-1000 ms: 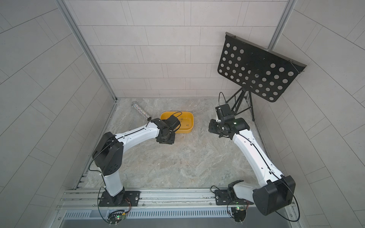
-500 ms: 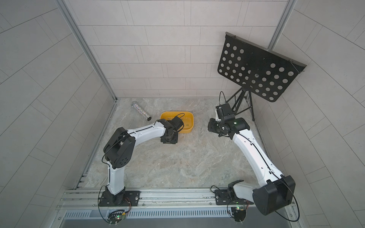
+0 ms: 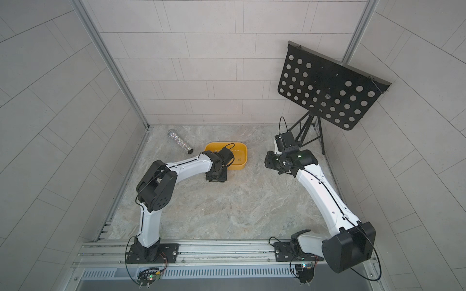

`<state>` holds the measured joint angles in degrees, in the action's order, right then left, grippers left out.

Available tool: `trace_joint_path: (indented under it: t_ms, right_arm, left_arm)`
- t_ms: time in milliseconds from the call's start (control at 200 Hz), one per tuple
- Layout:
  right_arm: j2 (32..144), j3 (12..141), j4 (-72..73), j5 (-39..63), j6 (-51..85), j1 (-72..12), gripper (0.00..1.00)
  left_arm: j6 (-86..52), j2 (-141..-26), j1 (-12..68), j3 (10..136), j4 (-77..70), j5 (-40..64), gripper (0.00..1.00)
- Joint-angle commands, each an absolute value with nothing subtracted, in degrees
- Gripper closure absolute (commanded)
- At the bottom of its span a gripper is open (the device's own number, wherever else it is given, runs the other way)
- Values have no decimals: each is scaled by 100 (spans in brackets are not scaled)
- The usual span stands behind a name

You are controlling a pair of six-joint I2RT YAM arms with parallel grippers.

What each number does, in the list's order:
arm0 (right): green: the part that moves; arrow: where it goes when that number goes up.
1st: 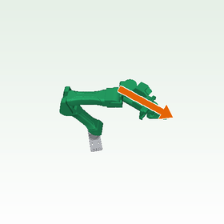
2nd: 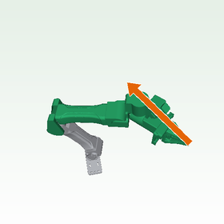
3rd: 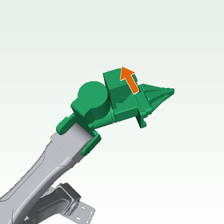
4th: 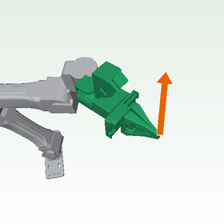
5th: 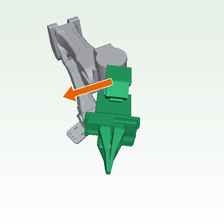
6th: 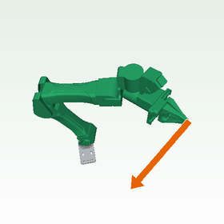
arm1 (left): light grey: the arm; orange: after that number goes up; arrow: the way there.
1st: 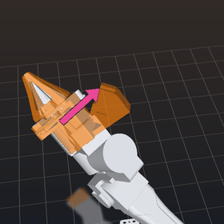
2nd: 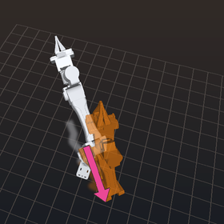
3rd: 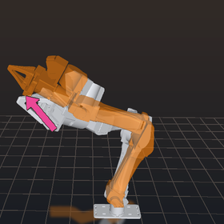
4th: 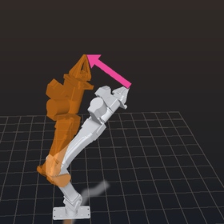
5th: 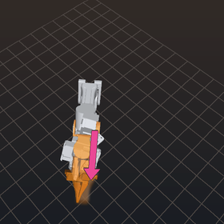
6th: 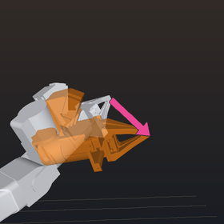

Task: Put the screws on the desktop into the storage box
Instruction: Pick up the screw from the center of the board.

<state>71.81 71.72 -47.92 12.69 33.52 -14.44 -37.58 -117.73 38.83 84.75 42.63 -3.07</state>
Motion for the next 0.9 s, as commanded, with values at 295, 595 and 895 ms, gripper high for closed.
trace_joint_path:
  t_ms: [295,595,895]
  right_arm:
    - [7299,7207,-4816,1255,3395,-1415,64]
    - [7354,7216,-4816,1264,3404,-1418,64]
    - [7351,7202,-4808,1261,3399,-1415,64]
  left_arm:
    - [-3643,-11966,3788,8551,4245,-198,63]
    - [-3639,-12022,3797,8592,4223,-137,63]
    - [-3632,-12118,3773,8631,4225,-141,63]
